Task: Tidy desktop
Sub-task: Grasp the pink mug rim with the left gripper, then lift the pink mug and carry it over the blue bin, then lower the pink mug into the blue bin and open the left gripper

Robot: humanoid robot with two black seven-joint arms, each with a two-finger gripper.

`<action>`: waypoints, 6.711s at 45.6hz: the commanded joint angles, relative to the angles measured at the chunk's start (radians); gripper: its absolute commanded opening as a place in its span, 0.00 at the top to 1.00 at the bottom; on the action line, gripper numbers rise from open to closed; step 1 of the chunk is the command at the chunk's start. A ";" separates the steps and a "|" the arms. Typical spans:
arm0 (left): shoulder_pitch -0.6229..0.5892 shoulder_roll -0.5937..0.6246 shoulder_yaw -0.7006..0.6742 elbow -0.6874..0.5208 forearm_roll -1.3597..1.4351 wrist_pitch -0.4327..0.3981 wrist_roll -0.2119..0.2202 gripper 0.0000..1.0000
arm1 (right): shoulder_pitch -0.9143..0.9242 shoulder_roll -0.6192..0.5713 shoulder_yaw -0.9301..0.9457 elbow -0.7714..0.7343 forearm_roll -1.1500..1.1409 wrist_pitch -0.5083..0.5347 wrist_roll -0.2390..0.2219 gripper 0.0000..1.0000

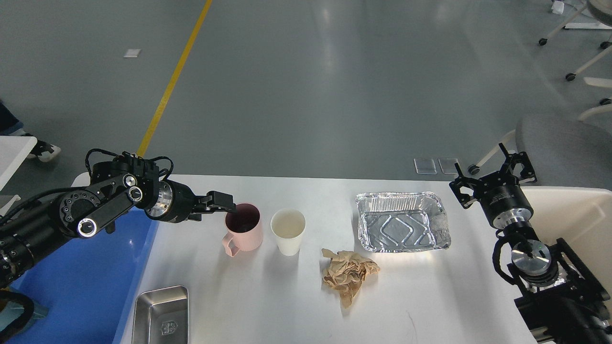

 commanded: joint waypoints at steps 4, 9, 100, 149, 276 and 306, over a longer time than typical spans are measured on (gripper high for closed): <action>0.001 -0.037 0.024 0.020 -0.001 0.029 0.000 0.01 | -0.003 -0.001 0.000 0.000 0.000 0.000 0.000 0.00; 0.001 -0.054 0.041 0.026 -0.001 0.048 -0.002 0.01 | -0.006 -0.001 0.000 0.000 0.000 0.000 0.000 0.00; 0.001 -0.056 0.046 0.014 0.046 -0.032 0.077 1.00 | -0.046 0.004 0.001 0.000 0.000 0.005 0.003 0.00; -0.514 0.326 -0.185 -0.009 -0.376 -0.121 0.167 1.00 | -0.053 0.001 0.001 0.000 0.000 0.003 0.003 0.00; 0.225 0.624 0.029 -0.299 -0.192 -0.248 0.267 0.59 | -0.061 -0.032 -0.002 0.025 -0.001 0.005 0.003 0.00; 0.026 0.719 -0.198 -0.293 -0.343 -0.277 0.333 0.02 | -0.069 -0.039 -0.002 0.048 -0.001 0.000 0.003 0.00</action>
